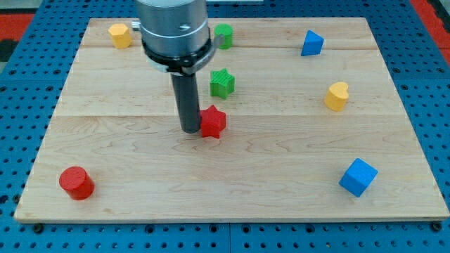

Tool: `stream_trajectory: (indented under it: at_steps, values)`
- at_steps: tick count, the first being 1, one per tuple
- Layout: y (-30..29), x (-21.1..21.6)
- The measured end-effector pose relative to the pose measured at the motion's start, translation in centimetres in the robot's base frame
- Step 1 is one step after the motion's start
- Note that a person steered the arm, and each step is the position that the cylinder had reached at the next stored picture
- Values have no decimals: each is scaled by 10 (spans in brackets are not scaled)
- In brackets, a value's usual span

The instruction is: Reposition your arm away from the red star

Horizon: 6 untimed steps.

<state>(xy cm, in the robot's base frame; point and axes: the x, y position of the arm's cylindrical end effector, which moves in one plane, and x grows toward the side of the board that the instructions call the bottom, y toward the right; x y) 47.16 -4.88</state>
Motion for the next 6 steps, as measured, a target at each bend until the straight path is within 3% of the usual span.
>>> stream_trajectory:
  at_steps: [1,3,6]
  values:
    - [24,5]
    - [-23,0]
    - [-194,-11]
